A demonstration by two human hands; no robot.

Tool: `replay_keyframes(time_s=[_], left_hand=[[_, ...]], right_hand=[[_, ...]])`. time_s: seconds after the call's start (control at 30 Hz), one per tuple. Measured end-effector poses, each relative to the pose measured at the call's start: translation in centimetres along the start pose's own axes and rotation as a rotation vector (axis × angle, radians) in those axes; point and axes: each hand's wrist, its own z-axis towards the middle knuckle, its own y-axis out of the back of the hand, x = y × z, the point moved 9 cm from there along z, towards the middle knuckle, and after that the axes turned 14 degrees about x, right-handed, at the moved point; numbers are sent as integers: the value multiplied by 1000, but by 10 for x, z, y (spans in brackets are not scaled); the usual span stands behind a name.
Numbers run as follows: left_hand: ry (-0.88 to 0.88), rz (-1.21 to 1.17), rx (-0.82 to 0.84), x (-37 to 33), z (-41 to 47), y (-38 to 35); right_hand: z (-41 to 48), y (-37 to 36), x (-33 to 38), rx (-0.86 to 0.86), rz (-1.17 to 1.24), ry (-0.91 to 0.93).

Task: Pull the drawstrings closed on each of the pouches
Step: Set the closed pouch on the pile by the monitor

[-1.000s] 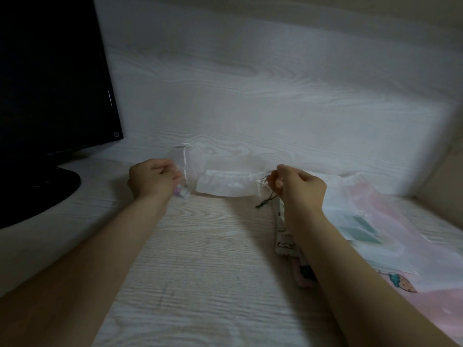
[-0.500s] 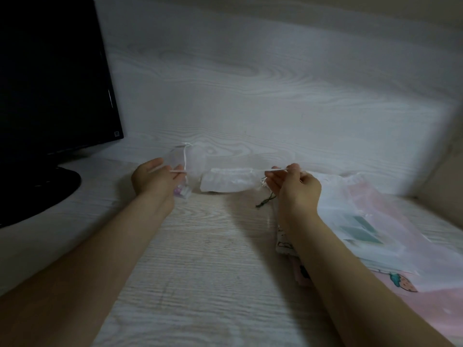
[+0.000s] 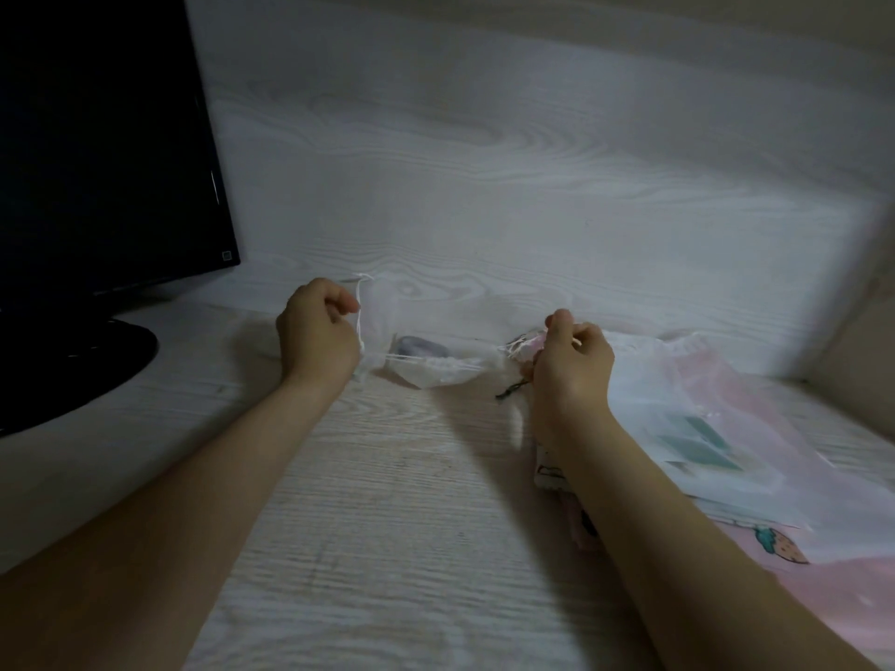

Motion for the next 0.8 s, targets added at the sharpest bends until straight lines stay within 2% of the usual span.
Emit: replay_keyframes(time_s=[0.1,0.23,0.37,0.47,0.57,0.67,0.8], left_hand=[[-165,162,27,-16,-4,0],[-350,377,171,-24,-7,-16],[-347,525,311,-22,-5,-33],[-536,627,323,-38,-20,-43],[-629,634,322,-52,-33,-40],[-686,746,357,-56,-39,-45],[-645,779,390,-48,-35,-51]], right_hand=[[-3,1,23,10,-305,129],[-5,-13,29,86,-618,182],[-15,-35,39,159,-913,431],[-28,-57,34,183,-1225,620],[-30,-68,24,290,-1310,569],[-37,-68,27,418,-1250,510],[-48,-80,25,596,-1364,518]])
